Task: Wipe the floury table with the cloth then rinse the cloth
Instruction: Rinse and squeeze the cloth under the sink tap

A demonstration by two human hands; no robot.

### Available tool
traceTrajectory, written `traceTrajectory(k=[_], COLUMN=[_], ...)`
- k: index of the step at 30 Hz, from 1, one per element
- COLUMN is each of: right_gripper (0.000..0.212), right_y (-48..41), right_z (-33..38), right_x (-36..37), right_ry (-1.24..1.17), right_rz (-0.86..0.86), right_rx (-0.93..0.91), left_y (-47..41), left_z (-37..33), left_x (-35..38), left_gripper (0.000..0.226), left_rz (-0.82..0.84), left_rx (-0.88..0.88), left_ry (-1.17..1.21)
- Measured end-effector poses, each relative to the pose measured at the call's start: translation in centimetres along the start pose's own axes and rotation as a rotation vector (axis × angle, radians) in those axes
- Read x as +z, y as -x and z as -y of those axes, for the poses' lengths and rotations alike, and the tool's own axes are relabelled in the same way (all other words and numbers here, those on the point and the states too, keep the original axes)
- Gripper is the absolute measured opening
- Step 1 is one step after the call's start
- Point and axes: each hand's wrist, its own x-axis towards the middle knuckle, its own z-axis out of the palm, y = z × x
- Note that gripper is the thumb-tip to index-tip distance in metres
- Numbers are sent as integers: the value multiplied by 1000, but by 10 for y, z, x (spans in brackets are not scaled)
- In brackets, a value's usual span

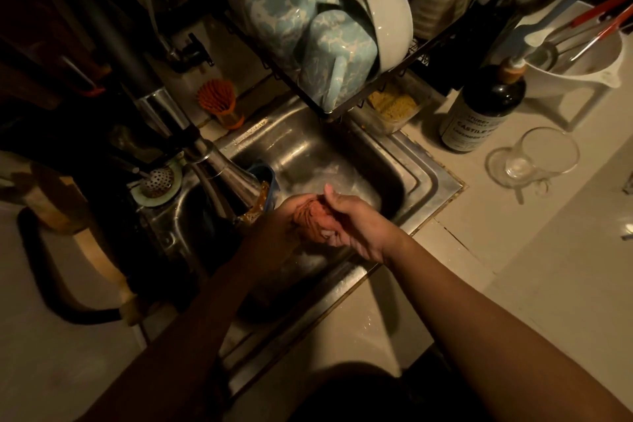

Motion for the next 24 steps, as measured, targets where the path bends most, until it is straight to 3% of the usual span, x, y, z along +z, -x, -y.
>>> traceTrajectory(k=[2, 5, 7, 9, 11, 13, 16, 19, 22, 24], right_gripper=[34, 25, 28, 17, 11, 19, 25, 21, 6, 31], right_y=[4, -5, -7, -9, -11, -17, -23, -24, -22, -21], right_z=[-3, -16, -14, -9, -4, -8, -16, -20, -15, -10], right_x=[3, -1, -5, -6, 1, 6, 8, 4, 2, -4], right_ry=[109, 339, 563, 744, 850, 920, 1067, 1129, 1015, 781], right_rz=[56, -38, -88, -152, -211, -258, -231, -200, -207, -162], right_rx=[-78, -128, -102, -102, -169, -234, -280, -290, -247, -165], left_y=[-1, 1, 3, 0, 0, 1, 3, 5, 3, 3], left_z=[6, 11, 7, 5, 2, -3, -3, 18, 22, 16], left_x=[8, 14, 16, 15, 14, 19, 32, 32, 28, 25], left_gripper=[14, 28, 25, 22, 22, 30, 24, 22, 15, 6], left_rz=[-82, -208, -273, -370, -464, -562, -663, -682, -565, -475], left_rx=[47, 15, 0, 4, -17, -33, -89, -214, -213, -112], left_ry=[-75, -305, -382, -459, -439, -345, -89, -92, -167, -189])
